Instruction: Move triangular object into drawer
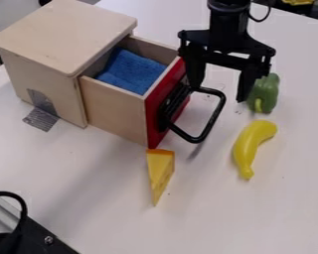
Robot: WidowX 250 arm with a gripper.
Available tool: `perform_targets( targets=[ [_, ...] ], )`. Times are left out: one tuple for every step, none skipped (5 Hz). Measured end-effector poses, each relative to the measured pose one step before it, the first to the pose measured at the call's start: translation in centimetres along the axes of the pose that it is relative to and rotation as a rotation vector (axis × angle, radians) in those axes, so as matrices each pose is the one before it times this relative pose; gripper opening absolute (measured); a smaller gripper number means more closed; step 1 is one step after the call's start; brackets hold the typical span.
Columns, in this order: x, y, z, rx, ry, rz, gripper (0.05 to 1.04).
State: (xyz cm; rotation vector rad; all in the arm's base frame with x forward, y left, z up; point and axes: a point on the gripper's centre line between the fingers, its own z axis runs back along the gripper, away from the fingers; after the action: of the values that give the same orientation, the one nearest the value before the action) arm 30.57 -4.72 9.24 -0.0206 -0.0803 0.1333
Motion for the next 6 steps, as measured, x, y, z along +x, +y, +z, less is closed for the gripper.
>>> perform_targets(
  targets=[
    [-0.458, 0.185, -0.900, 0.0096, 0.0324, 0.0016, 1.000],
    [-2.543, 1.028, 2.398, 0.0096, -0.0463, 0.0169, 1.000],
    [-3.097, 0.498, 2.490, -0.0186, -0.0706, 0.0162, 1.000],
    [-2.887, 0.665, -0.135, -0.0136, 0.0052, 0.0271, 1.000],
    [-1.797, 0.693, -2.774, 0.0221, 0.0556, 0.0134, 1.000],
    [-0.883, 0.647, -3.967, 0.0474, 0.0560, 0.0163, 1.000]
  ],
)
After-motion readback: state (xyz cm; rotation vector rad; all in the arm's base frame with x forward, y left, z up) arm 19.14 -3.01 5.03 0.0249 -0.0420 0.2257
